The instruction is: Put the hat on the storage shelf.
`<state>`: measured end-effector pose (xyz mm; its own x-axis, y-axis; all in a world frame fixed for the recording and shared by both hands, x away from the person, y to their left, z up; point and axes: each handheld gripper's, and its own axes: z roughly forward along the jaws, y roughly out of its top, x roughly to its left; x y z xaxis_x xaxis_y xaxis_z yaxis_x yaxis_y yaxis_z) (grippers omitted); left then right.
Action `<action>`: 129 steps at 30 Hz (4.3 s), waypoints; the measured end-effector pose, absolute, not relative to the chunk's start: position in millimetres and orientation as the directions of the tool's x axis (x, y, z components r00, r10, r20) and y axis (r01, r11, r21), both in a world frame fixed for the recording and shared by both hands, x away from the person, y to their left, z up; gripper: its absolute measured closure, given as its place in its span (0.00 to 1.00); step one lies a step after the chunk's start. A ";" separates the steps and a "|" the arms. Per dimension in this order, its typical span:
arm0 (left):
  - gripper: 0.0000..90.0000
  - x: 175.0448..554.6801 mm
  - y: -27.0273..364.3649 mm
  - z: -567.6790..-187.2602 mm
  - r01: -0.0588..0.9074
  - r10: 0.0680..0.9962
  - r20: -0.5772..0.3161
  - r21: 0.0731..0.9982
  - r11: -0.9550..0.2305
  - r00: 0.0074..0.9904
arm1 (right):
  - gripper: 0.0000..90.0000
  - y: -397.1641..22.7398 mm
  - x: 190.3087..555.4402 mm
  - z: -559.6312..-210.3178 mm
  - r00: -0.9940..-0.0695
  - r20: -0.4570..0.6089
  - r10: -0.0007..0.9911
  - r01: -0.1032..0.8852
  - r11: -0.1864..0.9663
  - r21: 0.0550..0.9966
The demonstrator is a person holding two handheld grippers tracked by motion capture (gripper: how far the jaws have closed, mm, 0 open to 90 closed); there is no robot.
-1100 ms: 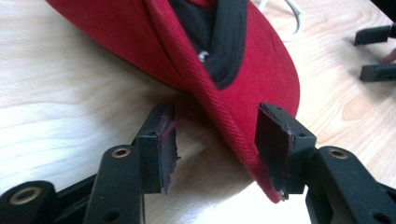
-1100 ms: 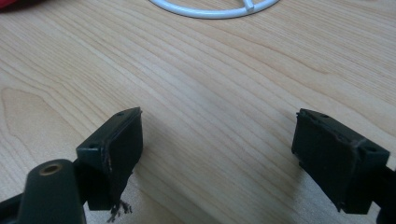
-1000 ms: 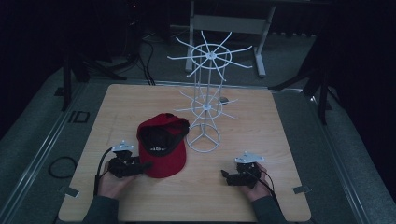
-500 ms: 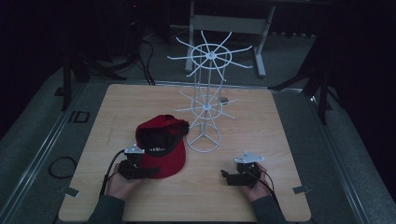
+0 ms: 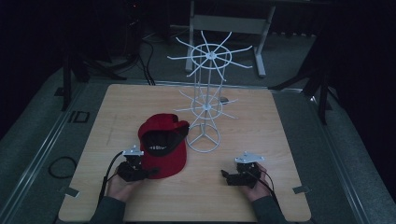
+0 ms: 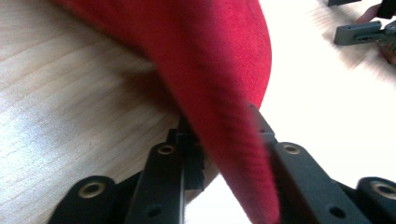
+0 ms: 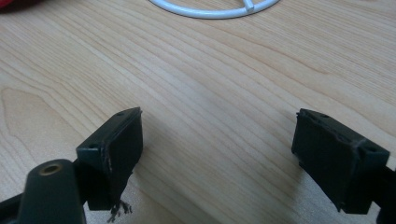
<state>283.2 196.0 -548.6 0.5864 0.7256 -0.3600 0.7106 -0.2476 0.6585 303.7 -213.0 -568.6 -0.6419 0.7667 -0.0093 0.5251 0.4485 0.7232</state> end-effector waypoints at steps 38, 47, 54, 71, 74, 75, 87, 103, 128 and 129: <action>0.95 276.2 232.2 -521.5 0.564 0.841 -0.228 0.818 -0.107 0.490 | 0.18 -213.0 303.7 -568.6 -0.642 -0.009 0.767 0.525 0.449 0.723; 0.95 276.3 239.3 -508.3 0.522 0.856 -0.222 0.851 -0.064 0.467 | 0.18 -213.1 303.7 -568.6 -0.642 -0.010 0.766 0.525 0.449 0.723; 0.95 278.7 243.4 -502.8 0.520 0.877 -0.227 0.854 -0.030 0.423 | 0.18 -213.0 303.7 -568.6 -0.642 -0.010 0.767 0.525 0.449 0.723; 0.95 282.4 243.5 -478.8 0.467 0.877 -0.228 0.884 0.004 0.424 | 0.18 -213.0 303.7 -568.6 -0.642 -0.009 0.767 0.525 0.448 0.724; 0.95 283.5 241.3 -475.0 0.456 0.879 -0.221 0.890 0.004 0.423 | 0.18 -213.0 303.7 -568.6 -0.642 -0.010 0.767 0.525 0.448 0.724; 0.95 284.1 240.6 -473.9 0.453 0.880 -0.218 0.891 0.003 0.423 | 0.18 -213.1 303.8 -568.6 -0.642 -0.011 0.766 0.523 0.449 0.724; 0.95 289.1 237.7 -459.8 0.417 0.887 -0.206 0.909 0.018 0.412 | 0.18 -213.0 303.8 -568.6 -0.642 -0.010 0.767 0.524 0.448 0.724; 0.95 286.8 233.8 -445.9 0.373 0.891 -0.187 0.928 0.021 0.414 | 0.18 -213.0 303.8 -568.5 -0.642 -0.010 0.767 0.524 0.448 0.724; 0.95 281.1 227.7 -434.0 0.312 0.901 -0.184 0.948 0.058 0.393 | 0.18 -213.0 303.8 -568.6 -0.641 -0.010 0.767 0.524 0.448 0.725; 0.95 280.8 227.3 -433.6 0.310 0.900 -0.189 0.949 0.065 0.392 | 0.18 -213.0 303.9 -568.6 -0.642 -0.010 0.767 0.524 0.448 0.725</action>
<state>280.8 227.3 -433.6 0.3917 0.9004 -0.1894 0.3099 0.0648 0.9486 303.9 -213.0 -568.6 -0.6417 0.7669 -0.0104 0.5235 0.4479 0.7248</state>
